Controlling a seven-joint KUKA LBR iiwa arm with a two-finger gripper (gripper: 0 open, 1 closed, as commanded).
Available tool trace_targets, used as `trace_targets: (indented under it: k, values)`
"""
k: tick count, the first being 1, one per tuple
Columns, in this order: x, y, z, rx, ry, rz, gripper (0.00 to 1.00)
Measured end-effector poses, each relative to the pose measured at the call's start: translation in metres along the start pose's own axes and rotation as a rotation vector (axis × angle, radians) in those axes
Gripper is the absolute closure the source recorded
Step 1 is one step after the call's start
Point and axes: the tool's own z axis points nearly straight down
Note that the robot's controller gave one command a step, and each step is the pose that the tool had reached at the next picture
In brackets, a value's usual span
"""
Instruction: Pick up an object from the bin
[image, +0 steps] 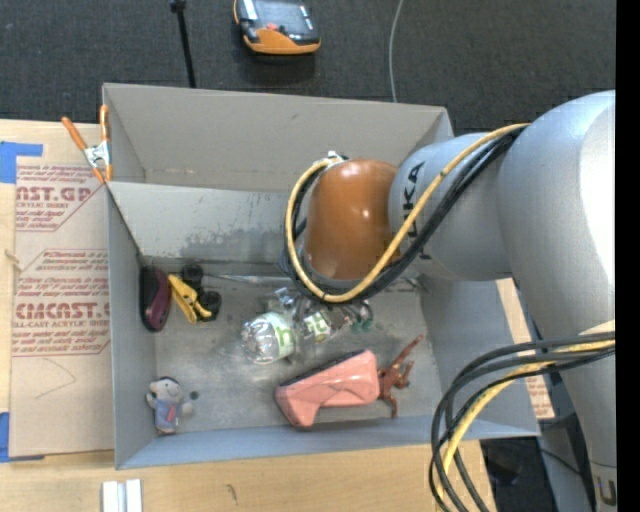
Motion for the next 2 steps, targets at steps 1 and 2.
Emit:
trace_targets:
  k: [1,2]
  values:
    - [-0.0152,0.0139,-0.1031,0.000,0.000,0.001,1.00]
    - [-0.0152,0.0140,-0.1031,0.000,0.000,0.001,1.00]
